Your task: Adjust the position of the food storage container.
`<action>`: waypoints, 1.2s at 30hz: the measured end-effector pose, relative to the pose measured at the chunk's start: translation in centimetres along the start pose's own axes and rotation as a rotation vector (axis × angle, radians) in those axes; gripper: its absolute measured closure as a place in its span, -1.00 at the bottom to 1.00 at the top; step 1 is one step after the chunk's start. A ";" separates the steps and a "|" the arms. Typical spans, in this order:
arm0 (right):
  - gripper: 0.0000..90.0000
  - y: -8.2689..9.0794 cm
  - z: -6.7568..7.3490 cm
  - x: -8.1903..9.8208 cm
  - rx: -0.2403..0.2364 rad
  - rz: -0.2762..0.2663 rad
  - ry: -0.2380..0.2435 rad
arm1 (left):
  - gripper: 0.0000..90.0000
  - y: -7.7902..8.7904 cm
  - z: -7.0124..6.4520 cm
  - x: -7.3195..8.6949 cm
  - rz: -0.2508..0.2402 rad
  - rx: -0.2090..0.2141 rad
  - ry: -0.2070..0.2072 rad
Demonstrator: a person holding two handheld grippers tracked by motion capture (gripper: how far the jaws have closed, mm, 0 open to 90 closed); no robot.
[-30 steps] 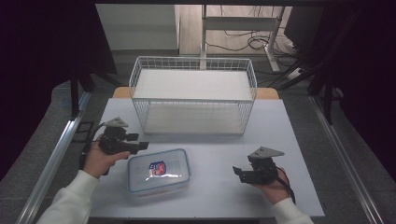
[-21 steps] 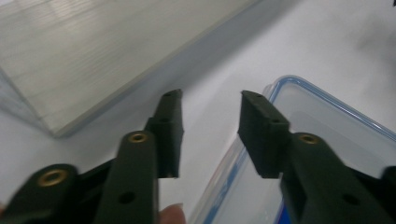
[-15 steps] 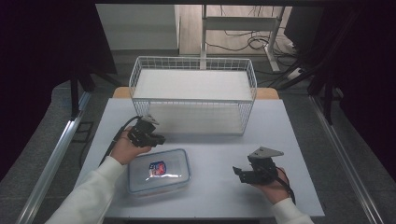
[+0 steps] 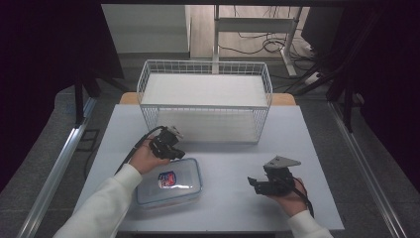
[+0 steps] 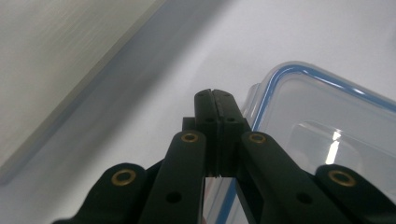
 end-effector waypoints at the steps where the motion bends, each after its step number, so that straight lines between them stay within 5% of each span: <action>1: -0.42 0.0 0.0 0.0 0.001 -0.001 0.000 | 1.00 -0.1 0.0 -0.1 0.000 0.006 0.001; 8: -0.41 0.1 -0.4 0.0 0.012 -0.003 -0.008 | 1.00 -0.5 -0.7 -0.3 0.001 0.036 -0.011; 14: -0.41 0.2 -0.4 0.0 0.011 0.001 -0.005 | 1.00 -0.6 -2.5 -0.7 0.017 0.073 -0.072; 20: -0.41 0.1 -0.4 0.0 0.015 0.002 -0.006 | 1.00 -0.3 -2.5 -0.6 0.013 0.060 -0.076; 26: -0.41 0.3 -0.5 0.1 0.018 -0.002 -0.007 | 1.00 3.8 -0.3 0.9 -0.066 -0.047 0.048; 36: -0.41 0.3 -0.3 -0.1 0.014 -0.007 -0.011 | 1.00 8.2 -0.5 10.1 -0.052 -0.128 0.225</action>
Point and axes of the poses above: each handheld gripper's, and its own axes: y roughly backward along the jaws, x roughly out of its underside, z roughly to its left, the point moved 9 cm from there along -y, roughly forward along the jaws, and after that the axes turned 15 degrees about -y, right-handed, at the moved point
